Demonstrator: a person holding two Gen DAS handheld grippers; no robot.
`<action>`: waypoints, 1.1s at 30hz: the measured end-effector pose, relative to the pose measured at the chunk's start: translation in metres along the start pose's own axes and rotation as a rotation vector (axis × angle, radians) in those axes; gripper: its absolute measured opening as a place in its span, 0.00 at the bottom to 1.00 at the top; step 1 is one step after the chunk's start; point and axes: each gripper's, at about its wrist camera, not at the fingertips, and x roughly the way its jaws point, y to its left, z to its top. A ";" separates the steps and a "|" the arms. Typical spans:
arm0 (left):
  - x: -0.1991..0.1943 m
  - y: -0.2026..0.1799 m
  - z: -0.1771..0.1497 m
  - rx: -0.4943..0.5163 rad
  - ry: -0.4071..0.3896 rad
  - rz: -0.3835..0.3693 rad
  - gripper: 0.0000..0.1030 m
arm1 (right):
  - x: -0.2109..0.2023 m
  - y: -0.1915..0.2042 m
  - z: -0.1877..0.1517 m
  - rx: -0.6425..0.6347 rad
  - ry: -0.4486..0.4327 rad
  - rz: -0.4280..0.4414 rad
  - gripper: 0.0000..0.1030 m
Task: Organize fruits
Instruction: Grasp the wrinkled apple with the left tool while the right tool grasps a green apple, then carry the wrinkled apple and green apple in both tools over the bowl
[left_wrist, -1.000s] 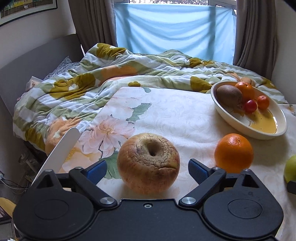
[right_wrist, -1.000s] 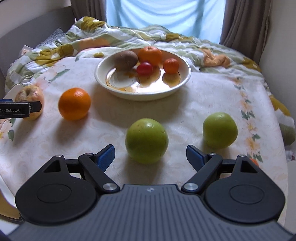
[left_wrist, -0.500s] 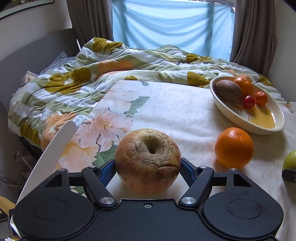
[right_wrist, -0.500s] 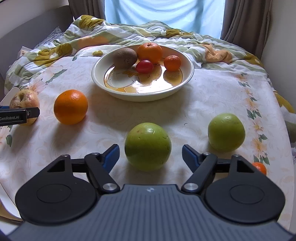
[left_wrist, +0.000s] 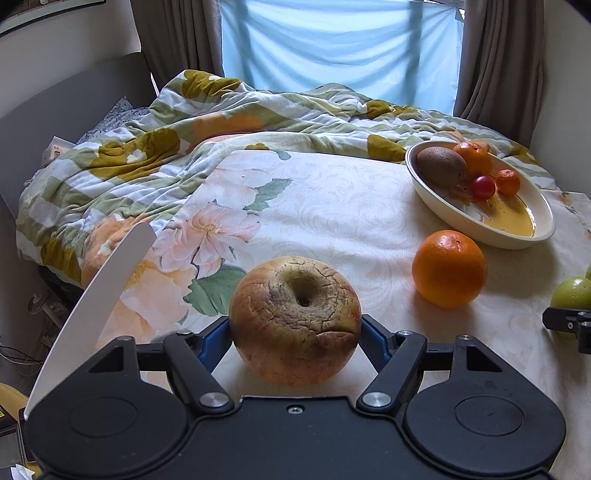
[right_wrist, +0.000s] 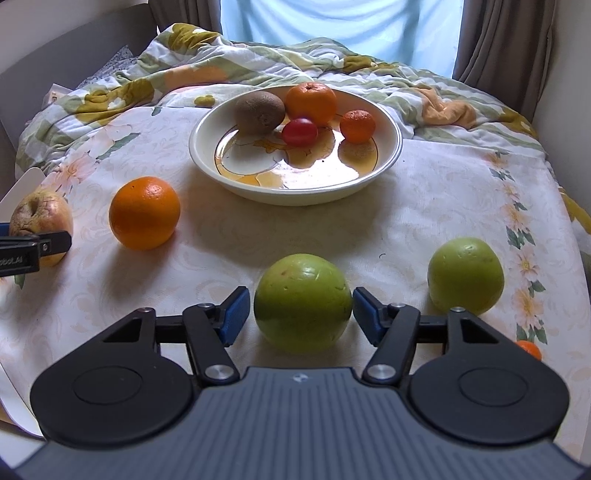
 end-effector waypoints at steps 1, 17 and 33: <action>-0.002 -0.001 -0.001 0.001 -0.002 -0.001 0.75 | 0.001 0.000 0.000 -0.004 0.001 -0.002 0.68; -0.064 -0.029 0.021 -0.002 -0.079 -0.041 0.75 | -0.038 -0.014 0.012 0.013 -0.040 0.052 0.67; -0.090 -0.073 0.085 0.031 -0.161 -0.156 0.75 | -0.095 -0.051 0.062 -0.014 -0.114 0.059 0.67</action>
